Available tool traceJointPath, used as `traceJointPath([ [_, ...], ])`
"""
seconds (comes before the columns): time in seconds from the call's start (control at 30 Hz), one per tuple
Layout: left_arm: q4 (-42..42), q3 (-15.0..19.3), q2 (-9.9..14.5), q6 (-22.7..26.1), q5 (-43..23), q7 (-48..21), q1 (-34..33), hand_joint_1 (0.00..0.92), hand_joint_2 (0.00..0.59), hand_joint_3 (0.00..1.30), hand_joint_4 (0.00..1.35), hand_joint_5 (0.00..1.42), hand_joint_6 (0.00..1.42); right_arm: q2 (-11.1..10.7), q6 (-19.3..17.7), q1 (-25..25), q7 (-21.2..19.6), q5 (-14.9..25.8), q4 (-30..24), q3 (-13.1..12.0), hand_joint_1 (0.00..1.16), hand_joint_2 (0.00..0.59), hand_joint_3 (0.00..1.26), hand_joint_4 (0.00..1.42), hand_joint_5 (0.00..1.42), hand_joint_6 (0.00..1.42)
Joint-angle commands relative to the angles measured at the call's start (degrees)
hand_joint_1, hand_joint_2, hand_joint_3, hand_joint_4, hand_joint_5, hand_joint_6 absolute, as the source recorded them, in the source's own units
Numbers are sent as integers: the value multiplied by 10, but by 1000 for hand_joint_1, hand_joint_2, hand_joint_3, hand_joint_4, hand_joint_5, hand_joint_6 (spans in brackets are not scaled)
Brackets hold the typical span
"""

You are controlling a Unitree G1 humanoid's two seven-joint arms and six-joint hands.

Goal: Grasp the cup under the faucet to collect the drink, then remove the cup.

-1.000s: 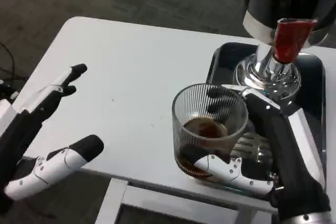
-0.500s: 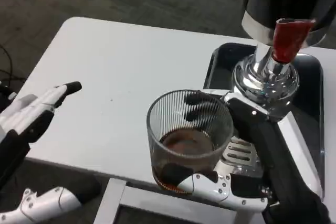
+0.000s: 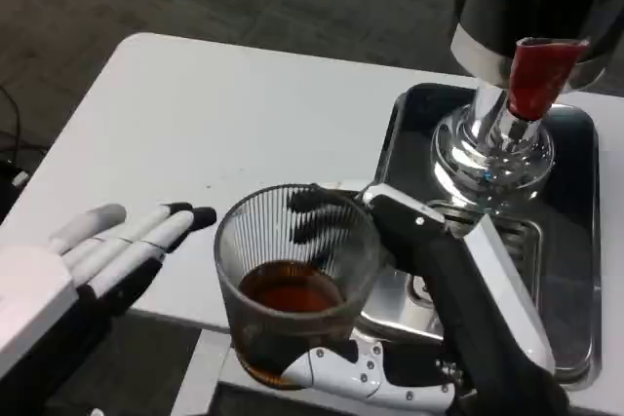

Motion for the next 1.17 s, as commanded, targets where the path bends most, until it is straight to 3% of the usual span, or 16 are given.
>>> traceJointPath([
  [0.03,-2,3,9,-20,9,-12,13,0,73,79,35,103,28,13,3,-7,4,0,-25,20,812,180,601,654,817,821],
  [0.4,0,34,13,-45,8,-17,27,0,74,88,34,93,28,20,13,-9,8,-5,-29,45,804,177,601,663,811,820],
  [1.17,8,53,11,-30,-4,-16,25,0,73,89,33,91,14,19,23,-20,22,-4,-26,42,790,185,608,663,809,820],
])
